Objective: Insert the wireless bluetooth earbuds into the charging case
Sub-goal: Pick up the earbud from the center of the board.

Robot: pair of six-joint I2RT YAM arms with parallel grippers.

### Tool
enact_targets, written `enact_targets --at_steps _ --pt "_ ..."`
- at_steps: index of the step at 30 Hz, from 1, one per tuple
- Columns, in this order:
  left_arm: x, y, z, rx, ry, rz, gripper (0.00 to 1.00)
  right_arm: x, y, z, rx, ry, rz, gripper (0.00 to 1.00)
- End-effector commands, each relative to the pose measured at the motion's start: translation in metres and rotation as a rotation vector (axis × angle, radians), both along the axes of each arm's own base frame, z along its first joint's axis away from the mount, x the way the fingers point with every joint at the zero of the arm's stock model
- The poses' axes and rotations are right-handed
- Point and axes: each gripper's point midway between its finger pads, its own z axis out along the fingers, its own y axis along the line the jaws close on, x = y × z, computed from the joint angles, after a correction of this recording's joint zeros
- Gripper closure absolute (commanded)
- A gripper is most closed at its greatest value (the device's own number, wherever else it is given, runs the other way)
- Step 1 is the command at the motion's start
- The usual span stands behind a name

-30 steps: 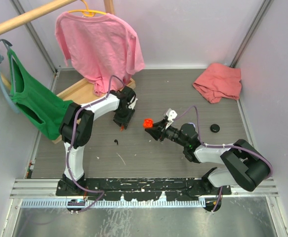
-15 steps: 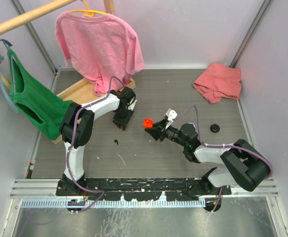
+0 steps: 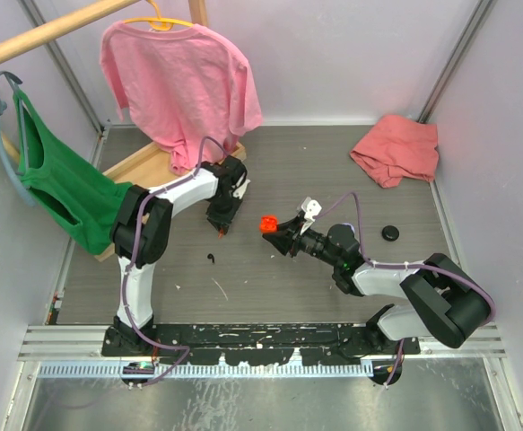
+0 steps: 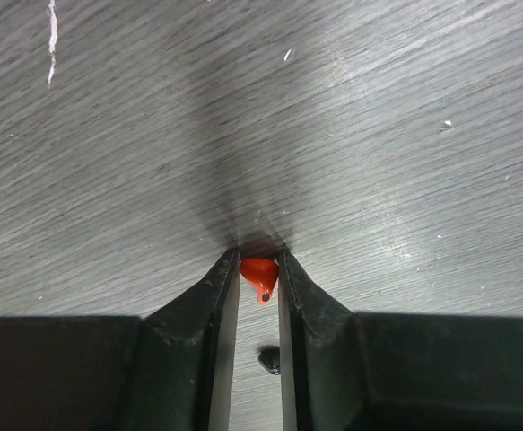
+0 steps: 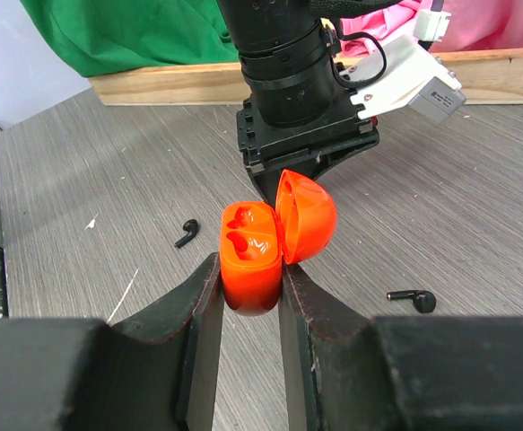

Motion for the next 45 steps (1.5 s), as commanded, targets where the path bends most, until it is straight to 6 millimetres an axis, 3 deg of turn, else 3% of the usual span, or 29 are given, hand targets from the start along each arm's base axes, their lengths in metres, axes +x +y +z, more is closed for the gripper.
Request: enact_targets --at_steps 1,6,11,23,36,45 --pt "-0.004 0.000 0.000 -0.020 0.016 0.005 0.81 0.004 0.008 0.025 0.051 -0.055 0.014 0.99" --pt "-0.006 -0.004 0.012 -0.061 -0.018 0.040 0.89 0.004 0.008 0.025 0.052 -0.058 0.014 0.99" --pt "0.000 -0.012 0.035 -0.138 -0.103 0.115 1.00 0.005 0.007 0.025 0.050 -0.059 0.013 0.99" --pt "-0.002 -0.022 0.113 -0.304 -0.394 0.312 1.00 0.005 0.004 0.026 0.055 -0.082 -0.004 0.99" --pt "-0.037 -0.042 0.207 -0.614 -0.651 0.398 1.00 0.000 0.000 0.033 0.097 -0.154 -0.011 0.99" --pt "-0.067 -0.071 0.234 -0.764 -0.701 0.376 1.00 -0.012 -0.002 0.039 0.132 -0.255 0.008 0.99"
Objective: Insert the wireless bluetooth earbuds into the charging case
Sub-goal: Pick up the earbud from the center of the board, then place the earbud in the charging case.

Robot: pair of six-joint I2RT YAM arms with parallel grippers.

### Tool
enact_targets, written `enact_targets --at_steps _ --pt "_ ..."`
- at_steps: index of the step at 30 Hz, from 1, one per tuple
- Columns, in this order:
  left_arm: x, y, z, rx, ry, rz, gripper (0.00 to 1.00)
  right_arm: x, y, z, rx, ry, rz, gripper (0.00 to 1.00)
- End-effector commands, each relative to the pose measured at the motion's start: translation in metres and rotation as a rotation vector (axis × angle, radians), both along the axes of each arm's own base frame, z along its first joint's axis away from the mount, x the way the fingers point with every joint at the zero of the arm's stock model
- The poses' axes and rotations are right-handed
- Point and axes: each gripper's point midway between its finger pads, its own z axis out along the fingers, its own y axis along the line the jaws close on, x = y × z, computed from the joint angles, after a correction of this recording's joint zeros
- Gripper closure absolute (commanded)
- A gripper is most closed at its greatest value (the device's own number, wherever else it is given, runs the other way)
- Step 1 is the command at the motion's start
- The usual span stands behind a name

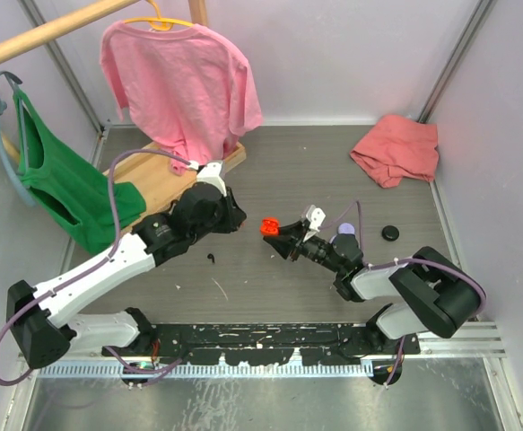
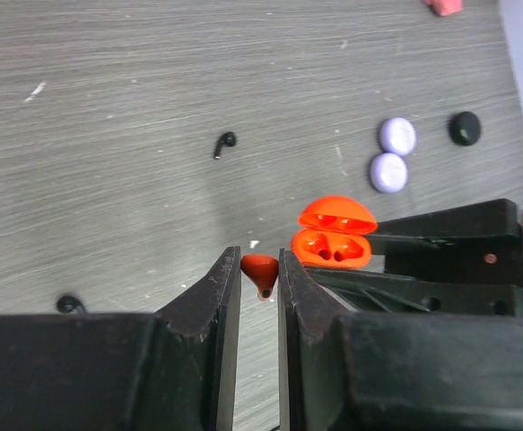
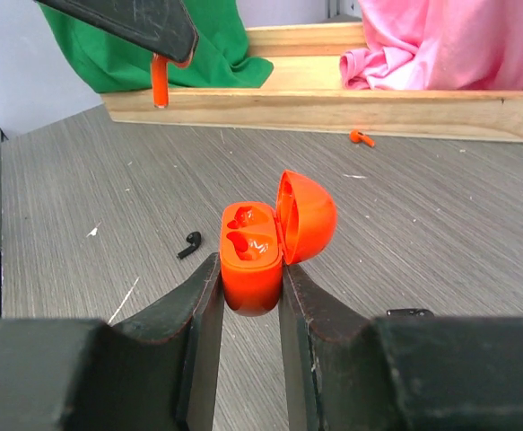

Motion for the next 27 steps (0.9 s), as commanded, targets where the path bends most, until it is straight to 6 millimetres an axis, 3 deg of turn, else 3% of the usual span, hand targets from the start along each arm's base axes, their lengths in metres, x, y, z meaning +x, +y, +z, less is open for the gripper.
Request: enact_targets --at_steps 1,16,27 --pt "-0.001 -0.018 0.029 -0.147 -0.095 0.024 1.00 -0.007 -0.001 0.037 0.090 -0.179 0.005 0.99" --pt "-0.016 -0.047 0.038 -0.194 -0.189 0.014 1.00 -0.014 -0.002 0.041 0.093 -0.238 0.017 0.99" --pt "-0.013 -0.056 0.026 -0.174 -0.215 0.035 1.00 -0.015 -0.003 0.042 0.094 -0.245 0.015 0.99"
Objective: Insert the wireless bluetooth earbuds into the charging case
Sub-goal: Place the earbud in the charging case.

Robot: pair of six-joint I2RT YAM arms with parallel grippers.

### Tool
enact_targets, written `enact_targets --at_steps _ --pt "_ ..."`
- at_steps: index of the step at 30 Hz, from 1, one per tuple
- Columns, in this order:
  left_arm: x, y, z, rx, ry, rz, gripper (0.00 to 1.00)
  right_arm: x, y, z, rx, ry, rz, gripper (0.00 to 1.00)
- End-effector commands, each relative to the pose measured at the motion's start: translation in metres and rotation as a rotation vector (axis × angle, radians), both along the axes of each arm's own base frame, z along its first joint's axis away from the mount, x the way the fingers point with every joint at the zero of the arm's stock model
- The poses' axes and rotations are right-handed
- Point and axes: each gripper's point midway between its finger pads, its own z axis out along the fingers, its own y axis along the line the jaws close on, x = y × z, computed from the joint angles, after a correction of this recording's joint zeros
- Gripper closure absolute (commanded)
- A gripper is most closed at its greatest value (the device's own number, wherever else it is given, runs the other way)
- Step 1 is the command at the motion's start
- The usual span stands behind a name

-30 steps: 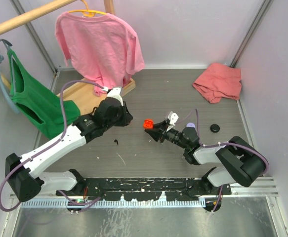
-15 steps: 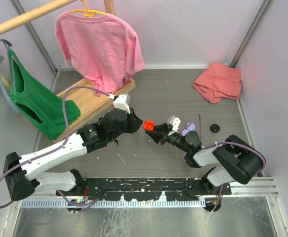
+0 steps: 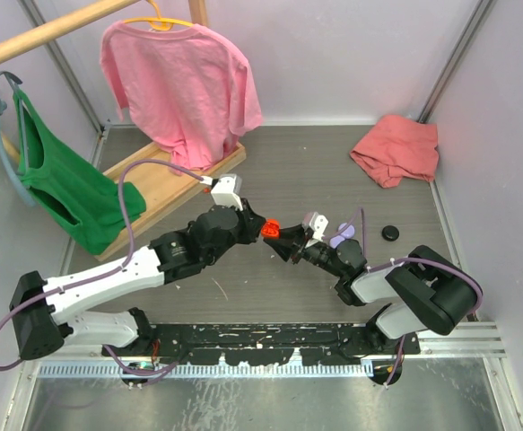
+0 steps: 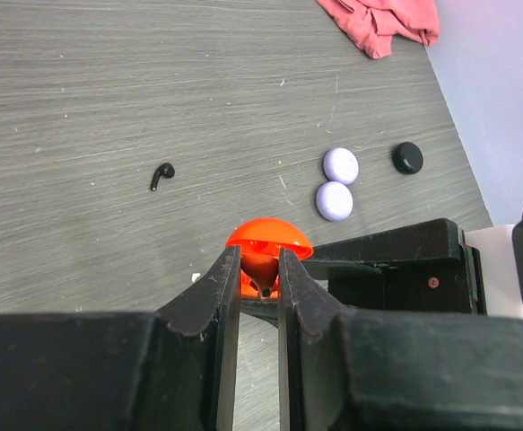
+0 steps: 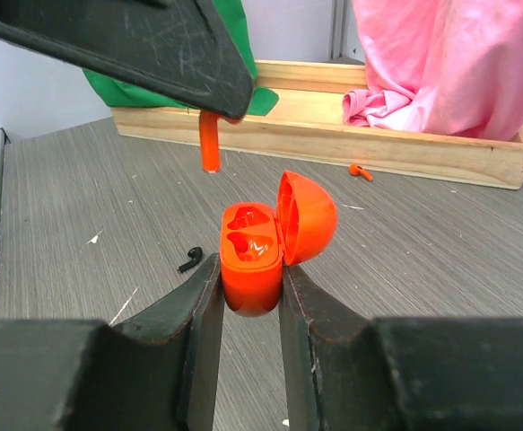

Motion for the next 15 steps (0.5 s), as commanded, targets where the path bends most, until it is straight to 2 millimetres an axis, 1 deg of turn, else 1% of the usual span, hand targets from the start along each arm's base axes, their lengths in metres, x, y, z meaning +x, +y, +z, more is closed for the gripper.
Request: enact_targets --at_steps 1,9,15 --pt "0.011 -0.008 0.011 -0.044 -0.060 0.041 1.00 -0.004 -0.001 0.030 0.068 -0.115 0.001 0.99" --pt "0.011 -0.014 -0.003 -0.008 -0.056 0.056 1.00 -0.004 -0.002 0.031 0.070 -0.117 -0.003 0.99" --pt "0.010 -0.014 -0.007 0.015 -0.056 0.064 1.00 -0.004 -0.002 0.032 0.071 -0.118 -0.006 0.99"
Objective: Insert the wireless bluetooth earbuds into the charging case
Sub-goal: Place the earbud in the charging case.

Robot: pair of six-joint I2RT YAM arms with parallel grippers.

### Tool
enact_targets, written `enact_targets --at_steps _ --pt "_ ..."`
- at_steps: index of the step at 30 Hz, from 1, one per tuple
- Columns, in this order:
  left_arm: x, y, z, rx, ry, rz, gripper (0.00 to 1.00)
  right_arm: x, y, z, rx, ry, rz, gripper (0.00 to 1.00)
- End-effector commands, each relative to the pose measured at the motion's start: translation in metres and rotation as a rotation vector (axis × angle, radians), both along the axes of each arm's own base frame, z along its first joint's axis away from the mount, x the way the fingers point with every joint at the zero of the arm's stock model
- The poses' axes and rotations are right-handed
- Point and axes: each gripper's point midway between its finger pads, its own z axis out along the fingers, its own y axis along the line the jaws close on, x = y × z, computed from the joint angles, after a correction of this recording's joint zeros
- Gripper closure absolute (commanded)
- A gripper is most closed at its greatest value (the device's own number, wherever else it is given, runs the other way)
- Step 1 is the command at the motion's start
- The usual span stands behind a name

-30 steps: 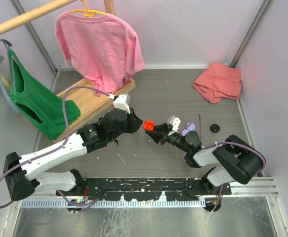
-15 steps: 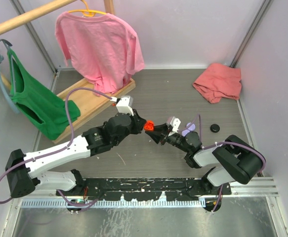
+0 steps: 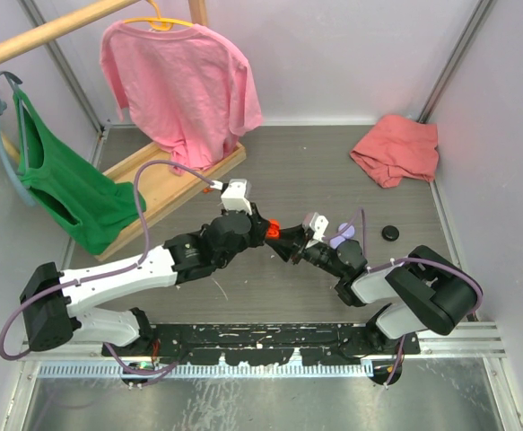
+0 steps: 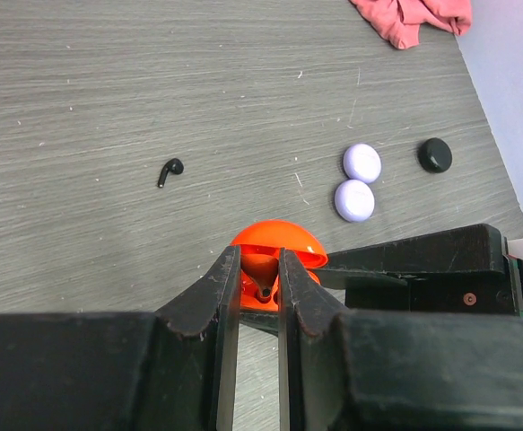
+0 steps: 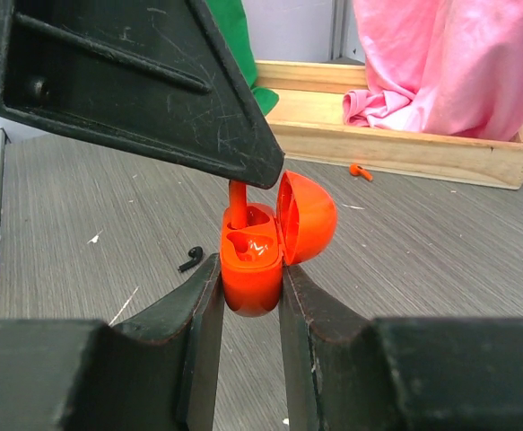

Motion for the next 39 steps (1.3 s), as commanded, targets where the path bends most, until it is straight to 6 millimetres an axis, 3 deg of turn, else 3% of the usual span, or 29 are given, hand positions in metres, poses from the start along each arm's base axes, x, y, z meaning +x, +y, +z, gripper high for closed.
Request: enact_targets --at_steps 1,14,17,19,26,36,39 --pt "0.005 -0.001 0.015 -0.033 -0.052 0.037 1.00 -0.003 -0.002 0.031 0.070 -0.115 -0.007 0.99" --pt "-0.002 0.000 0.013 -0.007 -0.046 0.050 1.00 -0.002 -0.003 0.032 0.071 -0.116 -0.014 0.99" --pt "-0.002 0.003 0.010 0.009 -0.043 0.061 1.00 -0.002 -0.003 0.032 0.071 -0.116 -0.014 0.99" --pt "0.000 0.003 -0.002 0.053 -0.030 0.072 1.00 -0.002 -0.003 0.032 0.071 -0.116 -0.012 0.99" --pt "0.000 0.000 -0.005 0.063 -0.024 0.062 0.99 -0.003 -0.003 0.032 0.072 -0.116 -0.012 0.99" --pt "0.001 0.011 0.000 0.061 -0.032 0.096 0.67 -0.002 -0.004 0.033 0.074 -0.117 -0.015 0.99" --pt "-0.001 0.021 0.014 0.040 -0.047 0.114 0.58 -0.002 -0.004 0.032 0.074 -0.116 -0.015 0.99"
